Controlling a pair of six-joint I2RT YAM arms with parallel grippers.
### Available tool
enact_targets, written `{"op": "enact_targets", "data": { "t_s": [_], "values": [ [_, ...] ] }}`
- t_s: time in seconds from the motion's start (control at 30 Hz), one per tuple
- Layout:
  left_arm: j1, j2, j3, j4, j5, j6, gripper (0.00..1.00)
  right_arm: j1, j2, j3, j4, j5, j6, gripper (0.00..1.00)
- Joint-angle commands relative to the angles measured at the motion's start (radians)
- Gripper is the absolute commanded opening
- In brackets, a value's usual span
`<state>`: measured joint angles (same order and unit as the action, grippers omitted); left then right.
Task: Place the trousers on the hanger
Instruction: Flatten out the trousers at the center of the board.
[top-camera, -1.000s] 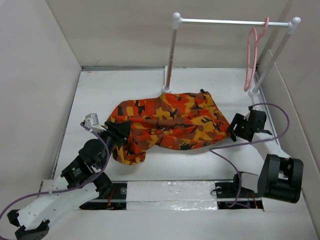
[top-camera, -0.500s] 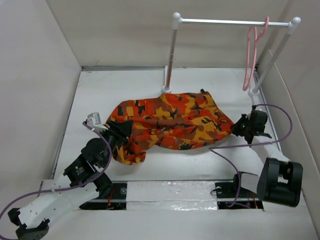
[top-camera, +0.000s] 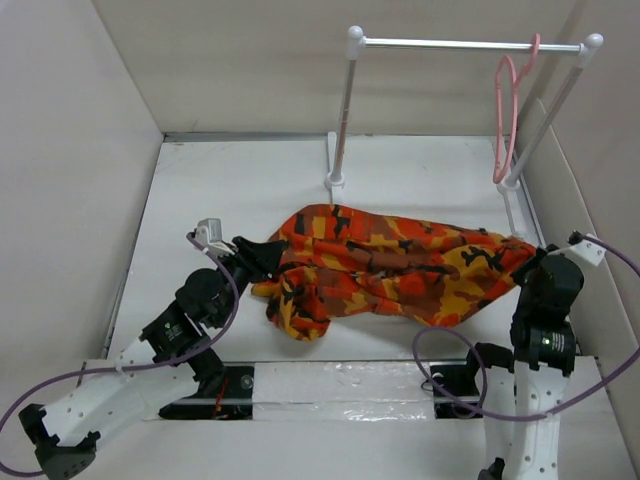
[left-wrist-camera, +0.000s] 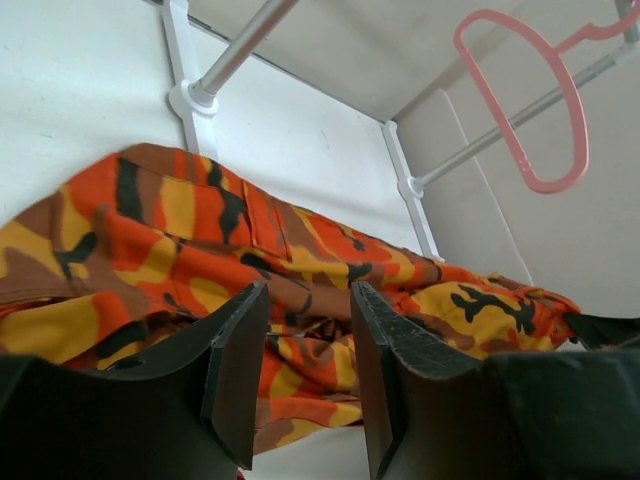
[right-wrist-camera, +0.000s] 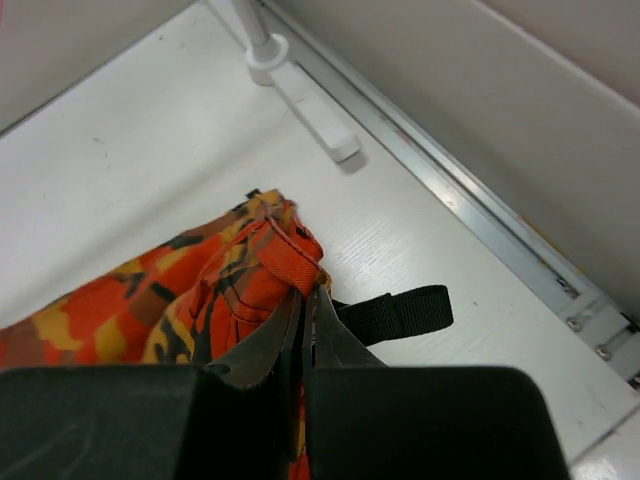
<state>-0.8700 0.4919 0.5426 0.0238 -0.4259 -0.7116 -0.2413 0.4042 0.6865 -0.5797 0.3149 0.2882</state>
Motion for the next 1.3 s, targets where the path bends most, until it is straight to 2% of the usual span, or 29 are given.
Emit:
{"op": "enact_targets", "data": {
  "t_s": [0.0, 0.07, 0.13, 0.17, 0.2, 0.23, 0.27, 0.33, 0.37, 0.4, 0.43, 0.47, 0.5, 0.53, 0.57, 0.6, 0.63, 0.67, 0.73, 0.77, 0.8, 0.87, 0.9, 1.0, 1.07, 1.13, 1.23, 1.27],
  "values": [
    [-0.006, 0.005, -0.007, 0.068, 0.019, 0.027, 0.36, -0.007, -0.045, 0.068, -0.132, 0.056, -0.009, 0.0],
    [-0.006, 0.02, -0.009, 0.061, -0.004, 0.026, 0.4, -0.007, -0.05, 0.094, -0.144, 0.05, -0.02, 0.03],
    [-0.006, 0.048, -0.01, 0.048, -0.057, 0.027, 0.45, -0.007, -0.033, 0.125, -0.129, 0.073, -0.056, 0.14],
    [-0.006, 0.059, -0.009, 0.041, -0.08, 0.029, 0.47, -0.007, -0.007, 0.134, -0.126, 0.085, -0.067, 0.48],
    [-0.006, 0.071, -0.007, 0.028, -0.103, 0.024, 0.51, -0.007, 0.01, 0.14, -0.08, 0.057, -0.096, 0.7],
    [-0.006, 0.095, -0.006, 0.009, -0.143, 0.021, 0.53, -0.007, 0.031, 0.159, -0.075, 0.023, -0.168, 0.91],
    [-0.006, 0.106, -0.006, -0.004, -0.163, 0.017, 0.54, -0.007, 0.082, 0.18, -0.08, -0.069, -0.202, 0.99],
    [-0.006, 0.135, -0.006, -0.021, -0.198, -0.005, 0.56, 0.002, 0.126, 0.194, -0.023, -0.24, -0.32, 0.97],
    [-0.006, 0.145, -0.012, -0.024, -0.201, -0.009, 0.57, 0.002, 0.149, 0.196, -0.014, -0.411, -0.34, 0.77],
    [0.014, 0.155, -0.019, -0.047, -0.198, -0.017, 0.57, 0.013, 0.188, 0.189, 0.022, -0.5, -0.362, 0.61],
    [0.031, 0.18, -0.035, -0.067, -0.179, -0.046, 0.57, 0.051, 0.202, 0.174, 0.053, -0.587, -0.386, 0.38],
    [0.055, 0.189, -0.047, -0.071, -0.16, -0.058, 0.57, 0.08, 0.214, 0.138, 0.069, -0.665, -0.376, 0.0],
    [0.121, 0.201, -0.059, -0.068, -0.131, -0.069, 0.56, 0.118, 0.249, 0.124, 0.101, -0.683, -0.373, 0.0],
    [0.165, 0.221, -0.088, -0.052, -0.044, -0.077, 0.56, 0.161, 0.268, 0.114, 0.119, -0.694, -0.376, 0.0],
    [0.26, 0.241, -0.12, -0.015, 0.005, -0.078, 0.54, 0.256, 0.3, 0.099, 0.159, -0.679, -0.363, 0.0],
    [0.261, 0.241, -0.121, -0.015, 0.063, -0.078, 0.53, 0.305, 0.3, 0.09, 0.185, -0.666, -0.363, 0.0],
    [0.367, 0.266, -0.154, 0.054, 0.191, -0.075, 0.52, 0.356, 0.323, 0.079, 0.22, -0.653, -0.344, 0.0],
    [0.414, 0.281, -0.168, 0.088, 0.25, -0.066, 0.51, 0.46, 0.337, 0.071, 0.25, -0.614, -0.336, 0.0],
    [0.475, 0.341, -0.181, 0.149, 0.324, -0.06, 0.48, 0.566, 0.402, 0.068, 0.317, -0.555, -0.334, 0.01],
    [0.488, 0.364, -0.173, 0.154, 0.319, -0.054, 0.47, 0.618, 0.429, 0.074, 0.328, -0.483, -0.339, 0.18],
    [0.488, 0.39, -0.161, 0.153, 0.302, -0.04, 0.47, 0.717, 0.459, 0.093, 0.345, -0.453, -0.346, 0.3],
    [0.488, 0.464, -0.124, 0.153, 0.328, -0.032, 0.47, 0.808, 0.548, 0.114, 0.357, -0.374, -0.366, 0.56],
    [0.488, 0.488, -0.116, 0.157, 0.349, -0.029, 0.46, 0.879, 0.574, 0.122, 0.368, -0.35, -0.369, 0.6],
    [0.461, 0.554, -0.115, 0.188, 0.378, -0.049, 0.41, 0.945, 0.637, 0.13, 0.42, -0.283, -0.365, 0.61],
    [0.45, 0.583, -0.121, 0.208, 0.355, -0.061, 0.4, 0.967, 0.653, 0.099, 0.466, -0.284, -0.348, 0.61],
    [0.439, 0.612, -0.115, 0.206, 0.32, -0.066, 0.34, 0.976, 0.676, 0.078, 0.523, -0.293, -0.343, 0.6],
    [0.439, 0.631, -0.09, 0.2, 0.251, -0.058, 0.1, 0.976, 0.703, 0.048, 0.541, -0.304, -0.328, 0.57],
    [0.439, 0.634, -0.075, 0.191, 0.231, -0.054, 0.02, 0.976, 0.708, 0.021, 0.553, -0.307, -0.324, 0.51]
  ]
}}
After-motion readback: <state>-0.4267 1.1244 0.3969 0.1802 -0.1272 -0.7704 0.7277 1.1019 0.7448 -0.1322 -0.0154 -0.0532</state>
